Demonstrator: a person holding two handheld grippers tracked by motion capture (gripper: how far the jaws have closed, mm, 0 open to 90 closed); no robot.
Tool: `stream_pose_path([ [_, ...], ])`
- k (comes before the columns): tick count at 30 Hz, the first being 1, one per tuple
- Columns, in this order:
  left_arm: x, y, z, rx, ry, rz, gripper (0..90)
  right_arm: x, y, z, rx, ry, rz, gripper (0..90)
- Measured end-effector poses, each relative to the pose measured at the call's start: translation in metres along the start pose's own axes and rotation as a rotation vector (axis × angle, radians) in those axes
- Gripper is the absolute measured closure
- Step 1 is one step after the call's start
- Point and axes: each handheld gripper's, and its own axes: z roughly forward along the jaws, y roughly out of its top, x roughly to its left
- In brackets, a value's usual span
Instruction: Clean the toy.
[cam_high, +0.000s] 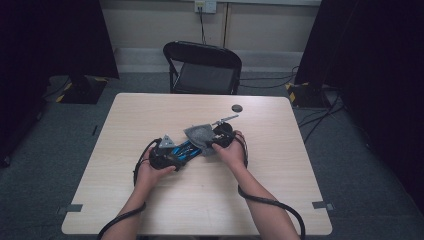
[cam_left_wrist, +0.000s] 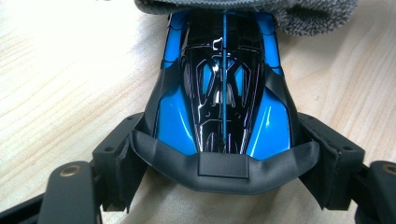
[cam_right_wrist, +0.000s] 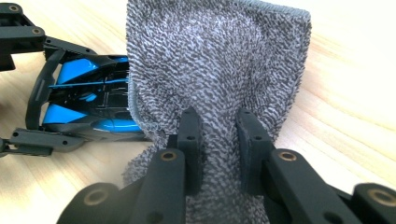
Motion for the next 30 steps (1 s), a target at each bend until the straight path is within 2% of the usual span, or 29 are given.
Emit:
stream_pose_path([
  [16,0.000,0.000,0.000,0.000,0.002,0.002,24.3,-0.006,-0.001,-0.001,0.016,-0.026,-0.002,74.6],
  [27,0.000,0.000,0.000,-0.001,0.002,-0.001,24.3,-0.013,-0.005,0.000,0.013,-0.043,0.022,74.6],
  [30,0.000,0.000,0.000,-0.001,0.000,-0.002,24.3,-0.015,-0.006,0.000,0.009,-0.035,0.029,74.7],
])
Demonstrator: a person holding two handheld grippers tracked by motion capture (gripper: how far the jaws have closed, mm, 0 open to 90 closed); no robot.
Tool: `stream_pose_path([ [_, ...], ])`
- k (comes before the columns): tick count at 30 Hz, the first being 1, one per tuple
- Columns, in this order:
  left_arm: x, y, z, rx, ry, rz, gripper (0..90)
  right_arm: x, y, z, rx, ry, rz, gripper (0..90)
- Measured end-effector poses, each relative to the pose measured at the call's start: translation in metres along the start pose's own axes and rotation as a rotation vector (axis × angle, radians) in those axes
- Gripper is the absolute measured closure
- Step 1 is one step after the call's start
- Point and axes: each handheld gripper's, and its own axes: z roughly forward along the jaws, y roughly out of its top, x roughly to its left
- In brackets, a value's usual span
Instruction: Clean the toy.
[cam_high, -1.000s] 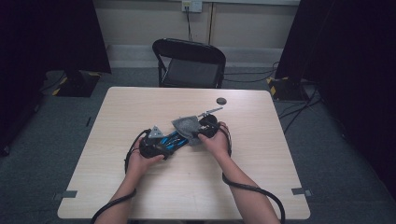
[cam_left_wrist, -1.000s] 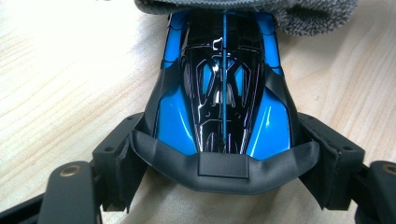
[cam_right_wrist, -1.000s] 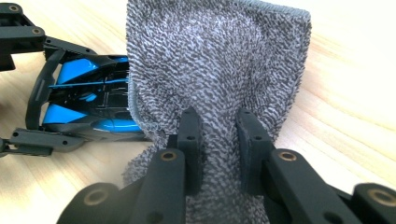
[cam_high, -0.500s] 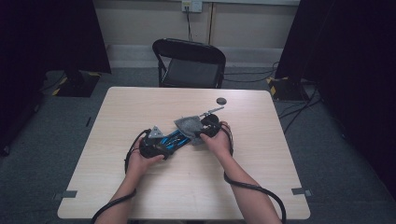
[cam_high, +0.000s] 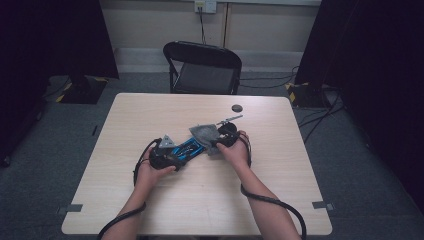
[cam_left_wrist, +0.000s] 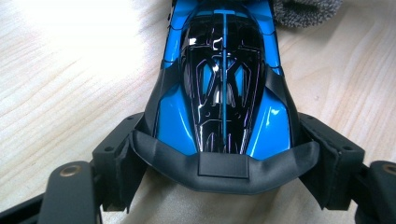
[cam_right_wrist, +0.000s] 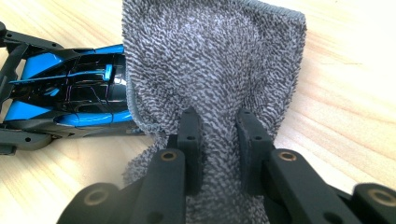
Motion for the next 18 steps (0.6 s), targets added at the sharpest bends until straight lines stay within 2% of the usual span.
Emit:
stream_pose_path([
  [18,0.0000,0.0000,0.0000,0.000,0.001,0.001,24.3,-0.0093,-0.0051,-0.0013,0.004,-0.022,0.011,74.7],
])
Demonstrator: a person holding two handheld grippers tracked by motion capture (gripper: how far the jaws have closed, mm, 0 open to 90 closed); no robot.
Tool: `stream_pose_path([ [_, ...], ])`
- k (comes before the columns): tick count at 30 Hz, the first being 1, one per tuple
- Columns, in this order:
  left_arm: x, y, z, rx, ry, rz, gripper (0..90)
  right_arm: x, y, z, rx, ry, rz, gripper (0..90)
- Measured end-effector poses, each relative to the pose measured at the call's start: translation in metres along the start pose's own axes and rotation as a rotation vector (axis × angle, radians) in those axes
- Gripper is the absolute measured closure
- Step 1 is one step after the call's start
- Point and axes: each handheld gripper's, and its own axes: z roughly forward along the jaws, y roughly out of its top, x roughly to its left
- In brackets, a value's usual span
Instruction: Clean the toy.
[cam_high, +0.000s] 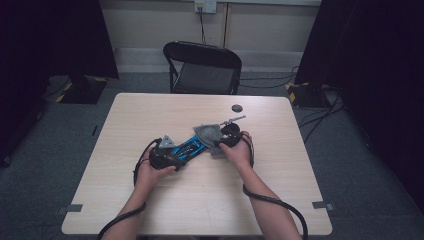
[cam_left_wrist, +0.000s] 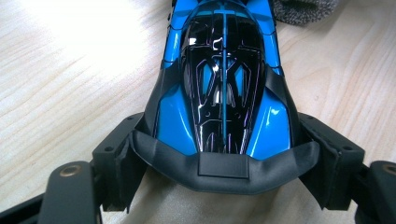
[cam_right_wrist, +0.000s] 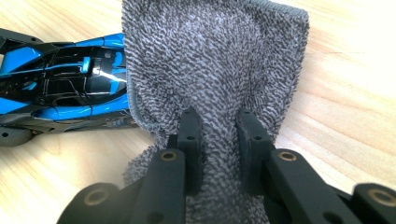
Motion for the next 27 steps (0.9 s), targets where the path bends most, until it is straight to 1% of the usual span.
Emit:
stream_pose_path([
  [7,0.000,0.000,0.000,0.000,0.000,0.000,24.3,-0.004,-0.001,-0.001,0.000,-0.009,-0.002,74.7],
  [9,0.000,0.000,0.000,0.000,0.000,-0.001,24.3,-0.006,-0.002,-0.002,-0.002,-0.012,0.004,74.7],
  [15,0.000,0.000,0.000,0.000,0.001,0.000,24.3,-0.013,-0.004,-0.007,0.000,-0.034,0.011,74.7],
  [18,0.000,0.000,0.000,0.000,0.001,-0.001,24.3,-0.020,-0.006,-0.013,-0.005,-0.046,0.027,74.7],
  [21,0.000,0.000,0.000,0.000,0.001,-0.001,24.3,-0.023,-0.006,-0.016,-0.010,-0.049,0.036,74.7],
  [22,0.000,0.000,0.000,0.000,0.001,-0.001,24.3,-0.025,-0.006,-0.020,-0.015,-0.053,0.039,74.7],
  [25,0.000,0.000,0.000,0.000,0.001,-0.001,24.3,-0.026,-0.005,-0.025,-0.026,-0.051,0.041,74.7],
  [26,0.000,0.000,0.000,0.000,0.001,-0.001,24.3,-0.024,-0.003,-0.030,-0.033,-0.048,0.029,74.7],
  [27,0.000,0.000,0.000,0.000,0.001,0.000,24.3,-0.024,-0.003,-0.030,-0.033,-0.048,0.029,74.7],
])
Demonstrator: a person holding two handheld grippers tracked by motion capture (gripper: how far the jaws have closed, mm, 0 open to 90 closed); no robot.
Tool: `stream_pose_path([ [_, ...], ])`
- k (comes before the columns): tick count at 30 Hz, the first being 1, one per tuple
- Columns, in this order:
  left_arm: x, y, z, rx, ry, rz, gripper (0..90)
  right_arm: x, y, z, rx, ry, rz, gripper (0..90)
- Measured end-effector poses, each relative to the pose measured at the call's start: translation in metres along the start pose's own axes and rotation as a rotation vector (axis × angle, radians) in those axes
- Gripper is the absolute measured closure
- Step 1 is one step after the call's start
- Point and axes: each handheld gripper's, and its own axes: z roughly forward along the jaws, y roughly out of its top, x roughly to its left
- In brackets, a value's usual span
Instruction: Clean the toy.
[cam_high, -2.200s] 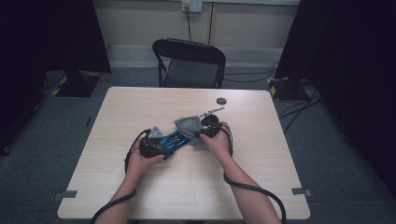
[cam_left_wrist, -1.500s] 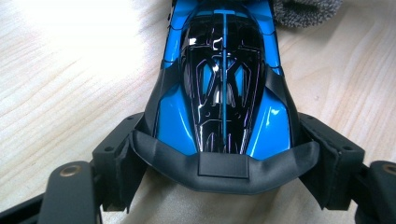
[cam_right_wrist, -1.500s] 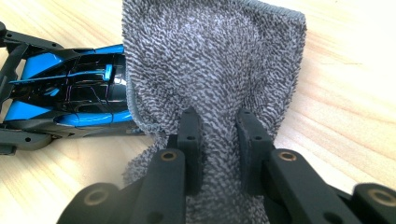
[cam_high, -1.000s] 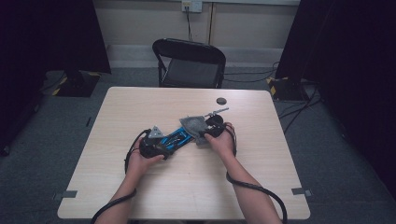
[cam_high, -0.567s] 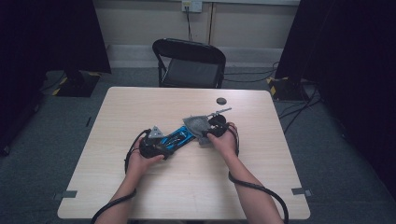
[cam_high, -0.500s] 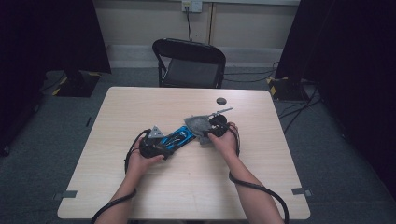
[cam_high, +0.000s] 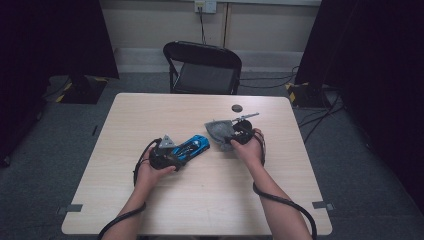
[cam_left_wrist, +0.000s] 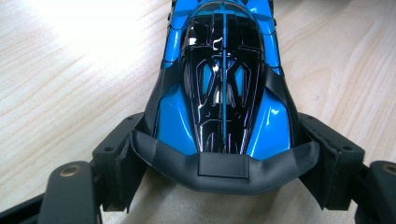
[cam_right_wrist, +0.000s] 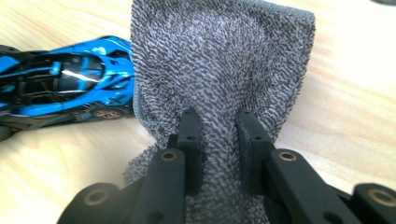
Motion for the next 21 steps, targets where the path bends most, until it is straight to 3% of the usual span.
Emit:
stream_pose_path([
  [2,0.000,0.000,0.000,-0.001,-0.002,-0.004,24.3,0.003,0.002,-0.004,-0.006,-0.004,-0.022,74.6],
  [3,0.000,0.000,0.000,-0.001,-0.002,-0.005,24.2,0.008,0.005,-0.008,-0.005,-0.023,-0.059,74.6],
  [4,0.000,0.000,0.000,-0.001,-0.002,-0.005,24.2,0.008,0.005,-0.008,-0.005,-0.023,-0.059,74.6],
  [13,0.000,0.000,0.000,0.000,-0.002,-0.004,24.3,0.035,0.013,-0.015,-0.032,0.059,-0.118,74.6],
  [19,0.000,0.000,0.000,0.000,-0.002,-0.004,24.3,0.062,0.013,-0.010,-0.031,0.115,-0.181,74.5],
  [21,0.000,0.000,0.000,0.000,-0.002,-0.004,24.3,0.069,0.012,-0.006,-0.026,0.138,-0.180,74.5],
])
